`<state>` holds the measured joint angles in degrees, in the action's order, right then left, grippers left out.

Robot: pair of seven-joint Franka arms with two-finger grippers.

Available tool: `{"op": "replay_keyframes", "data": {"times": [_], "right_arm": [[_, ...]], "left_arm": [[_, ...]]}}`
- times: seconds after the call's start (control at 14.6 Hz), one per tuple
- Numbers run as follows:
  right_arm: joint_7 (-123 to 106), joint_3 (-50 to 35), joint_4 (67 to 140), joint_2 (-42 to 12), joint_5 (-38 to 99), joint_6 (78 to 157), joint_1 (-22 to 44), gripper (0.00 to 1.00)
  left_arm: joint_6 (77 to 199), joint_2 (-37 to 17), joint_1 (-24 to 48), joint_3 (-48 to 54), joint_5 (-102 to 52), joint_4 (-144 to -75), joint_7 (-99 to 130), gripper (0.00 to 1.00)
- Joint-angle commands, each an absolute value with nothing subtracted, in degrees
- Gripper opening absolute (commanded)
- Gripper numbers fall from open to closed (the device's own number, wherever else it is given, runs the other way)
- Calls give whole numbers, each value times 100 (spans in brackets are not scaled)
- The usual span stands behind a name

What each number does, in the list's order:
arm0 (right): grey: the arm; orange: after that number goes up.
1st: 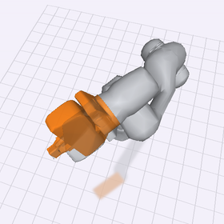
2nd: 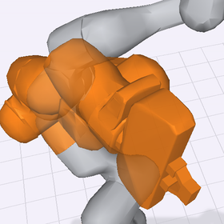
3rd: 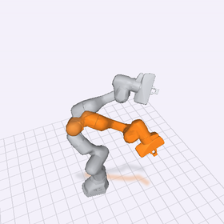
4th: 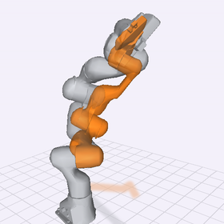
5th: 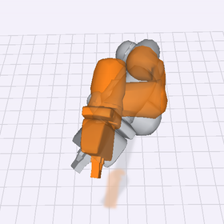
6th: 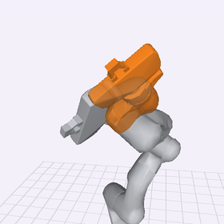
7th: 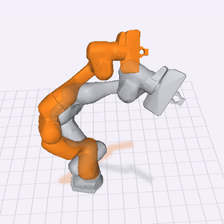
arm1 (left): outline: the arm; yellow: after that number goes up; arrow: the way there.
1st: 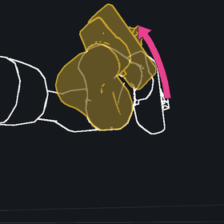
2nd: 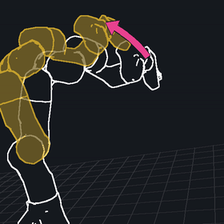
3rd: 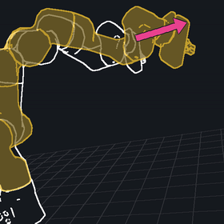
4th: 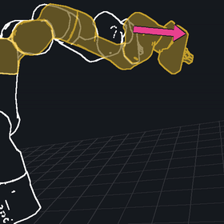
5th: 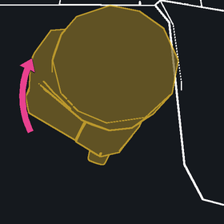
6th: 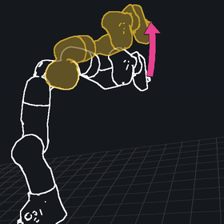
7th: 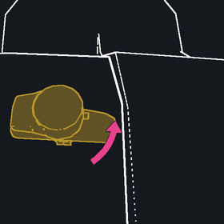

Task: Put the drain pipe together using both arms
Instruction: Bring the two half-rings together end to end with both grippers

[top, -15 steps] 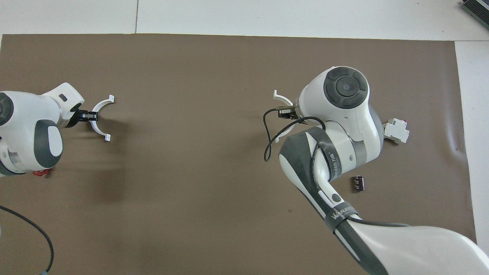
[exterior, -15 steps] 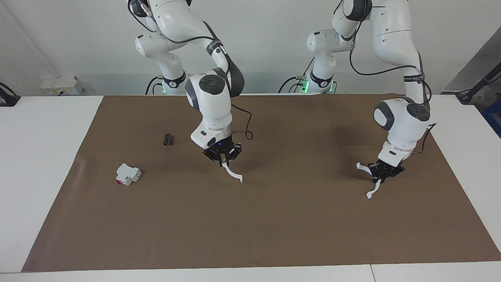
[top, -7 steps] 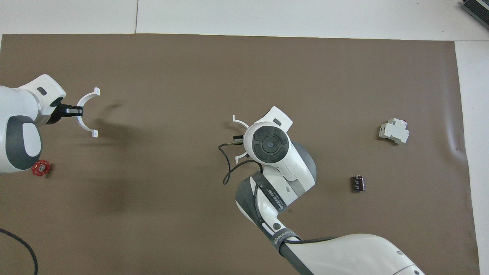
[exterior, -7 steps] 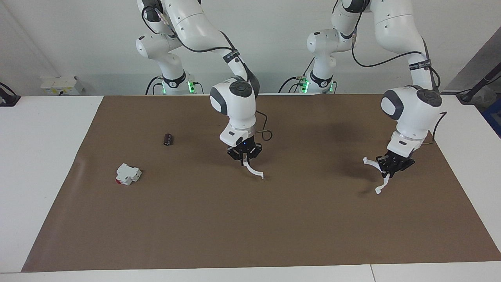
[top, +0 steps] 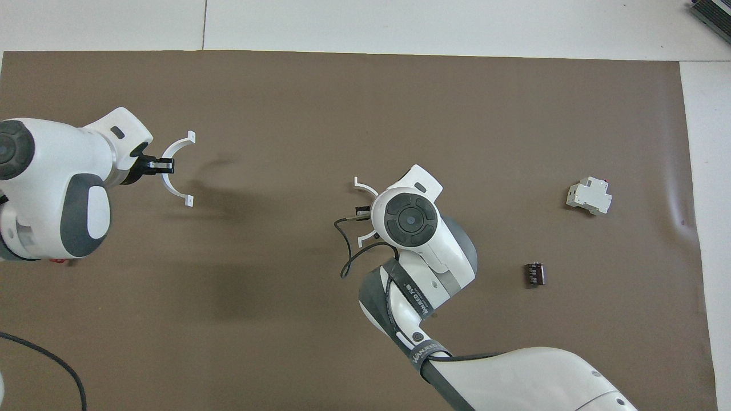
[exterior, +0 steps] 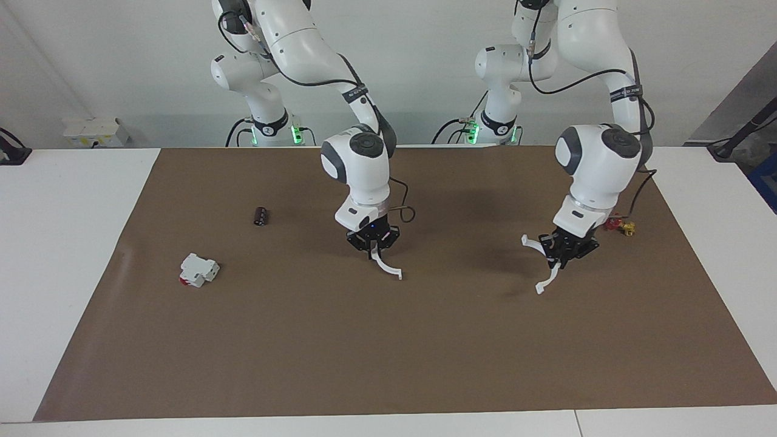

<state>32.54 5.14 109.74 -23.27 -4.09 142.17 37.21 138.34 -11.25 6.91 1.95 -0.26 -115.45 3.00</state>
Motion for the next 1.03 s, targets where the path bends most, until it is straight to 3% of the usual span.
{"op": "replay_keyframes", "data": {"times": [0.0,0.14,0.21,0.27,0.34,0.62,0.96], "right_arm": [[3314,492,11258,-2241,-580,14563,3709,0],[3296,492,11267,-2241,-580,14563,3709,0],[3296,492,11268,-2241,-580,14563,3709,27],[3305,492,11268,-2241,-580,14563,3700,95],[3305,492,11259,-2241,-580,14546,3700,100],[3366,536,11171,-1971,-563,14319,3639,100],[2841,563,10645,-1074,-484,12906,2674,100]], "left_arm": [[13843,-1151,1273,114,534,-11584,1332,0],[13852,-1195,1598,114,668,-11584,1677,0],[13852,-1239,1730,123,668,-11584,1818,0],[13852,-1283,1888,114,668,-11584,2028,0],[13852,-1353,2038,114,685,-11567,2300,0],[13895,-1670,2566,114,1273,-11470,3284,0],[14045,-1793,3014,123,1389,-11531,3901,0]]}}
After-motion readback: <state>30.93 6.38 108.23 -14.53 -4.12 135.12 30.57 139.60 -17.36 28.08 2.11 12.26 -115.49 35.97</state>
